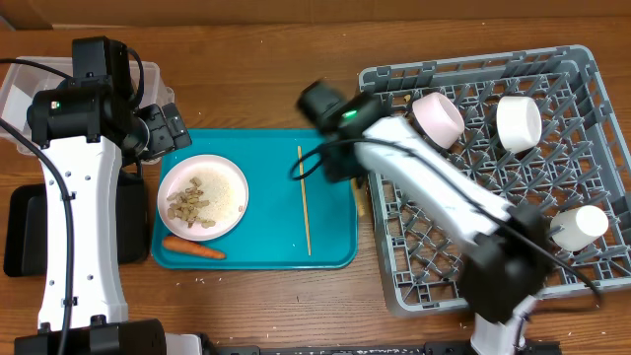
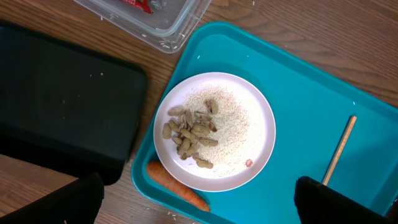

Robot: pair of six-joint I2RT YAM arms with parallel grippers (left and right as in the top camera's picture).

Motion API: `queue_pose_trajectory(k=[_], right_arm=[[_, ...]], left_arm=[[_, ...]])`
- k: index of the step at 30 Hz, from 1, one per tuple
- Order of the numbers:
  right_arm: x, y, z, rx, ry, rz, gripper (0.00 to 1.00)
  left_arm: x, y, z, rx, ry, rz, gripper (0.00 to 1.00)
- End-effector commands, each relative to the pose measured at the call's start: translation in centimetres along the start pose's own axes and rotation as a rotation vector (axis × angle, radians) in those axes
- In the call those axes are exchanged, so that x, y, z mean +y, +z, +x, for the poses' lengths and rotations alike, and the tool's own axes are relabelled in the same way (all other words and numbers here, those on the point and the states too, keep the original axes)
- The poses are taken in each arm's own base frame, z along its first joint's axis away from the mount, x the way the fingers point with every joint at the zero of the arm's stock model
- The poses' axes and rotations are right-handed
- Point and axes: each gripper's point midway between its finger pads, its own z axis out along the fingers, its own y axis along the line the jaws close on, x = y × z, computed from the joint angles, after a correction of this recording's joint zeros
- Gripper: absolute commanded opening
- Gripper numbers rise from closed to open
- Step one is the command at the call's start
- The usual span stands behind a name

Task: Sort waste into correct bins and load items into the dishwasher
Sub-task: 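Carry the chopsticks with the right gripper into the rack's left edge, release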

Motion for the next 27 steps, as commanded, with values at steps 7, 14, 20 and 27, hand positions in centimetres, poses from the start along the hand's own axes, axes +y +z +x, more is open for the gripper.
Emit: queue_pose_trajectory(k=[7, 14, 20, 27], right_arm=[[-7.0, -2.8, 1.0, 0.090, 0.062, -0.159, 0.04], [-6.8, -0.6, 4.5, 0.224, 0.016, -0.175, 0.04], [-6.7, 2.1, 6.1, 0.267, 0.012, -0.167, 0.04], [-6.6, 4.7, 7.2, 0.277, 0.011, -0.164, 0.08]], left_arm=[[-0.2, 0.0, -0.3, -0.006, -0.011, 0.003, 1.00], [-0.2, 0.0, -0.3, -0.007, -0.011, 0.003, 1.00], [-0.2, 0.0, -0.3, -0.006, -0.012, 0.003, 1.00], [-0.2, 0.0, -0.3, -0.006, -0.012, 0.004, 1.00]])
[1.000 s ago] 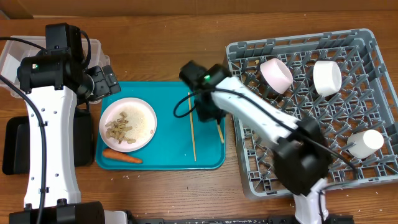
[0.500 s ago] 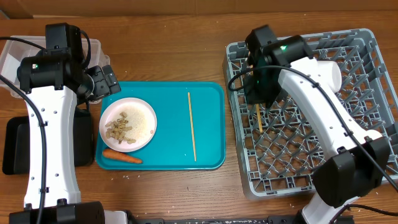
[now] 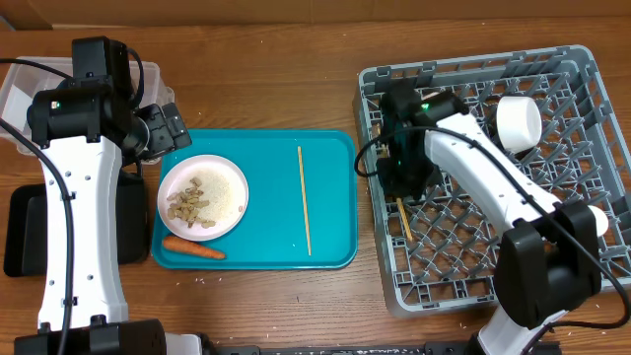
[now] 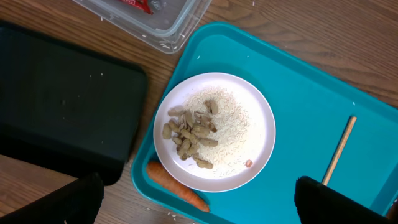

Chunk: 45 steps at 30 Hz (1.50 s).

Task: Sort waste into correct bins and load items into the dishwasher
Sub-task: 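Carry the chopsticks with the right gripper into the rack's left edge, release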

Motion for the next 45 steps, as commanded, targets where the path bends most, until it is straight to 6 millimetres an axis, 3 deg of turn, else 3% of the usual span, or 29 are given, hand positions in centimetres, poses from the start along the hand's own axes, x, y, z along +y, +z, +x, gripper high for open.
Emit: queue_pose_trajectory(k=[1, 4, 6, 9, 10, 14, 17, 19, 23, 34, 38, 45], right_arm=[[0.1, 0.5, 0.1, 0.001, -0.011, -0.004, 0.11], [0.1, -0.2, -0.5, -0.022, -0.005, -0.010, 0.30], [0.1, -1.1, -1.1, -0.045, -0.002, -0.014, 0.35], [0.6, -4.0, -2.8, -0.123, -0.008, -0.027, 0.40], [1.1, -6.2, -4.0, -0.179, -0.015, -0.039, 0.40], [4.5, -11.5, -6.4, -0.333, -0.076, -0.146, 0.40], [8.4, -13.5, -7.4, -0.401, -0.145, -0.308, 0.71], [10.6, -13.8, -7.9, -0.427, -0.193, -0.394, 0.70], [11.5, -11.1, -8.6, -0.419, -0.181, -0.315, 0.64], [16.4, 3.2, -6.7, -0.145, -0.208, -0.120, 0.66], [16.8, 6.2, -6.4, -0.094, -0.202, -0.095, 0.64], [16.0, 9.0, -6.4, -0.055, -0.172, -0.045, 0.42]], left_arm=[[-0.2, 0.0, -0.2, -0.004, -0.012, 0.004, 1.00], [-0.2, 0.0, -0.2, -0.003, -0.012, 0.007, 1.00], [-0.2, 0.0, -0.2, -0.003, -0.012, 0.007, 1.00], [-0.2, 0.0, -0.2, -0.004, -0.012, 0.007, 1.00], [-0.2, 0.0, -0.2, -0.003, -0.012, 0.007, 1.00], [-0.2, 0.0, -0.2, -0.004, -0.012, 0.007, 1.00], [-0.2, 0.0, -0.2, -0.003, -0.012, 0.007, 1.00], [-0.2, 0.0, -0.2, -0.003, -0.012, 0.007, 1.00], [-0.2, 0.0, -0.2, -0.003, -0.012, 0.007, 1.00], [-0.3, 0.0, -0.4, -0.010, -0.020, 0.009, 1.00], [-0.3, 0.0, -0.4, -0.009, -0.020, 0.009, 1.00], [-0.3, 0.0, -0.4, -0.009, -0.020, 0.009, 1.00]])
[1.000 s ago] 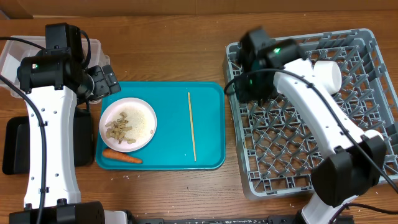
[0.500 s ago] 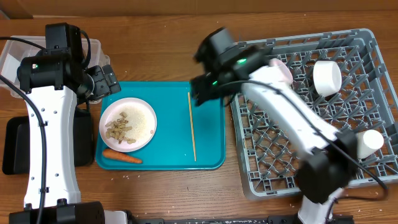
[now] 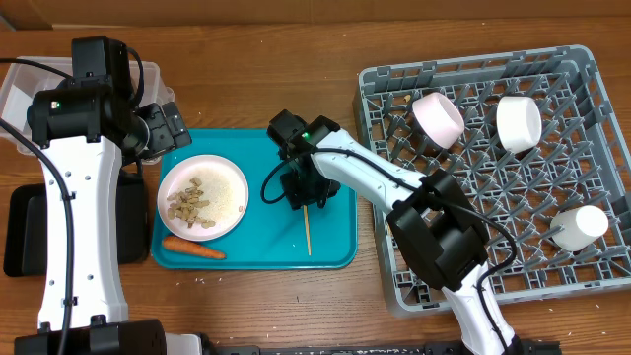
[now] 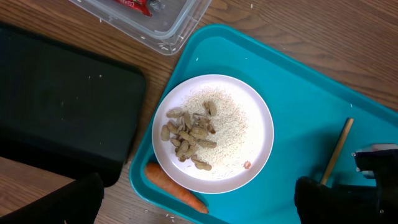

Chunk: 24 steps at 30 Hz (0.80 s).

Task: Sort waste into correct bins and load items into the dishwasher
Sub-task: 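Carry the chopsticks with the right gripper into the rack's left edge, release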

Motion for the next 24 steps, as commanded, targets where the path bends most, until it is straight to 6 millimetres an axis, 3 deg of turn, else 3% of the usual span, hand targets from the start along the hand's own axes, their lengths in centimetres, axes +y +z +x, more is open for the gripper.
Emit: queue_pose_trajectory(k=[1, 5, 10, 12, 16, 20, 23, 24], right_arm=[[-0.8, 1.0, -0.2, 0.007, 0.029, 0.032, 0.37], [-1.1, 1.5, 0.0, 0.016, 0.030, 0.043, 0.21], [-1.1, 1.4, 0.2, 0.023, 0.031, 0.044, 0.14], [-1.2, 1.4, 0.3, 0.029, 0.031, 0.047, 0.04], [-1.9, 0.1, 0.4, 0.041, 0.030, 0.051, 0.04], [-2.7, -4.2, -0.7, -0.007, 0.042, 0.036, 0.04], [-3.5, -8.8, -1.5, -0.076, 0.039, 0.019, 0.04], [-4.2, -11.2, -1.5, -0.110, 0.042, 0.016, 0.04]], left_arm=[[-0.2, 0.0, -0.2, -0.004, -0.016, 0.004, 1.00], [-0.2, 0.0, -0.2, -0.005, -0.016, 0.004, 1.00], [-0.2, 0.0, -0.2, -0.005, -0.015, 0.004, 1.00], [-0.2, 0.0, -0.2, -0.005, -0.015, 0.004, 1.00], [-0.2, 0.0, -0.2, -0.004, -0.015, 0.004, 1.00], [-0.2, 0.0, -0.2, -0.004, -0.015, 0.004, 1.00], [-0.2, 0.0, -0.2, -0.004, -0.015, 0.004, 1.00], [-0.2, 0.0, -0.2, -0.004, -0.015, 0.004, 1.00]])
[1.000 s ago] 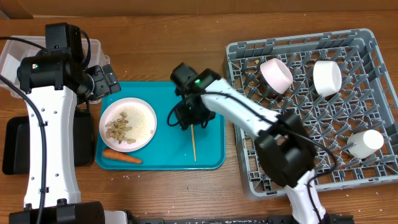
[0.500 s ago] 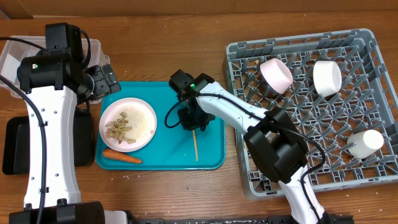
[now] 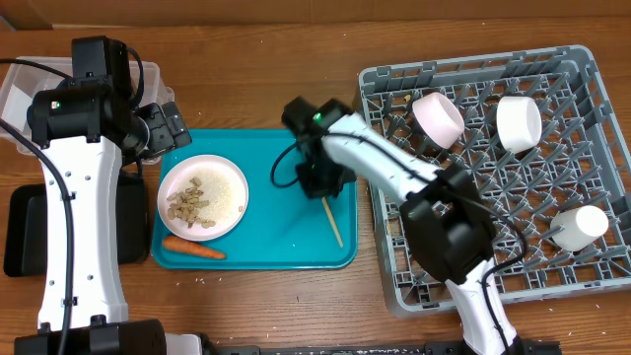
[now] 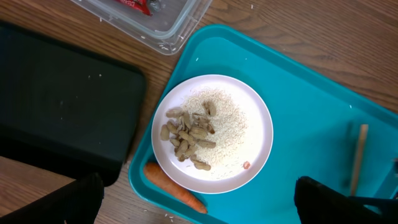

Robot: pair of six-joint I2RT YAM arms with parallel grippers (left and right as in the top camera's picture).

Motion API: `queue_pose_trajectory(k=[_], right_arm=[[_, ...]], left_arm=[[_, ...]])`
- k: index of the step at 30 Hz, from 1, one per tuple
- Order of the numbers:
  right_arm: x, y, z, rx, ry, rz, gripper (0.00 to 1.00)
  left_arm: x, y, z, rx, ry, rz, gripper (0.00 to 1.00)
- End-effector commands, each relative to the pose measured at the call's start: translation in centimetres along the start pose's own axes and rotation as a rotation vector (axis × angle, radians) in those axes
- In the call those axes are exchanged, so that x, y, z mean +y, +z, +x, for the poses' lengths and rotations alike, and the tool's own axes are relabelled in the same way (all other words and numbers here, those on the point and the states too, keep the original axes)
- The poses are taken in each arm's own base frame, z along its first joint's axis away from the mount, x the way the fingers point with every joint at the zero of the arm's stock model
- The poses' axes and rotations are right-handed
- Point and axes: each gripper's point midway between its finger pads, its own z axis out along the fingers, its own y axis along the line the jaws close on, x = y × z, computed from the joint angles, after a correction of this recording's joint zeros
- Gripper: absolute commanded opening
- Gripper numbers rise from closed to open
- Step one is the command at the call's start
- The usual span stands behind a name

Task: Sort waste into correct bins and load items into the dishwasher
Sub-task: 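Carry the chopsticks with the right gripper into the rack's left edge, release, then reach the left gripper to the white plate rim and grasp it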

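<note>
A wooden chopstick (image 3: 332, 223) slants over the right side of the teal tray (image 3: 256, 258). My right gripper (image 3: 320, 184) sits on its upper end and looks shut on it. The white plate (image 3: 203, 197) of rice and peanuts lies on the tray's left, with a carrot (image 3: 193, 248) in front of it. In the left wrist view the plate (image 4: 249, 124), carrot (image 4: 177, 186) and chopstick (image 4: 359, 158) lie below my left gripper (image 4: 199, 205). That gripper is open wide and holds nothing.
The grey dish rack (image 3: 394, 286) on the right holds a pink bowl (image 3: 437, 116) and two white cups (image 3: 519, 122) (image 3: 580, 227). A clear bin (image 4: 155, 15) with a red wrapper and a black bin (image 4: 62, 106) lie left of the tray.
The chopstick lay straight on the tray under my right gripper. It now slants, shifted right, with its upper end in the gripper. The left arm has not moved.
My right arm was first blurred near the tray's far right corner. It was then over the rack's left side, where another chopstick lay. Later it was down on the tray's chopstick. Now that chopstick is tilted in its grip.
</note>
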Motion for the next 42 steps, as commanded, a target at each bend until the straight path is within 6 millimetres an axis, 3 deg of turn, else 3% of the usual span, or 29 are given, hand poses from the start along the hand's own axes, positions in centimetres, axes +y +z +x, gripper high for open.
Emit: queue_pose_trajectory(k=[1, 2, 3, 6, 8, 12, 18, 24, 30, 32, 34, 42], right_arm=[[-1.8, -9.9, -1.5, -0.206, -0.015, -0.038, 0.04], [-2.4, -11.0, -1.3, -0.223, -0.007, -0.035, 0.04], [-4.2, -13.1, -0.9, -0.258, 0.028, -0.018, 0.04], [-7.8, -15.4, 0.6, -0.269, 0.101, 0.033, 0.04], [-10.5, -15.9, 1.8, -0.235, 0.157, 0.078, 0.04], [-12.8, -14.6, 3.4, -0.155, 0.208, 0.100, 0.04], [-13.0, -9.9, 6.1, -0.002, 0.209, 0.117, 0.04], [-12.1, -6.8, 6.4, 0.023, 0.204, 0.065, 0.04], [-11.9, -6.4, 6.2, 0.016, 0.203, 0.046, 0.05], [-11.9, -6.4, 6.1, 0.015, 0.203, 0.046, 0.18], [-11.9, -6.4, 6.1, 0.014, 0.203, 0.046, 0.24], [-11.8, -7.1, 5.9, -0.010, 0.177, 0.042, 0.24]], left_arm=[[-0.2, 0.0, -0.2, -0.004, -0.008, 0.004, 1.00], [-0.2, 0.0, -0.2, -0.003, -0.008, 0.004, 1.00], [-0.2, 0.0, -0.2, -0.002, -0.008, 0.003, 1.00], [-0.2, 0.0, -0.1, -0.001, -0.008, 0.003, 1.00], [-0.2, 0.0, -0.2, -0.001, -0.008, 0.003, 1.00], [-0.2, 0.0, -0.2, -0.005, -0.008, 0.004, 1.00], [-0.2, 0.0, -0.2, -0.004, -0.008, 0.004, 1.00], [-0.2, 0.0, -0.2, -0.004, -0.008, 0.004, 1.00], [-0.2, 0.0, -0.2, -0.004, -0.008, 0.004, 1.00], [-0.2, 0.0, -0.2, -0.004, -0.008, 0.004, 1.00], [-0.2, 0.0, -0.2, -0.004, -0.008, 0.004, 1.00], [-0.2, 0.0, -0.2, -0.004, -0.008, 0.004, 1.00]])
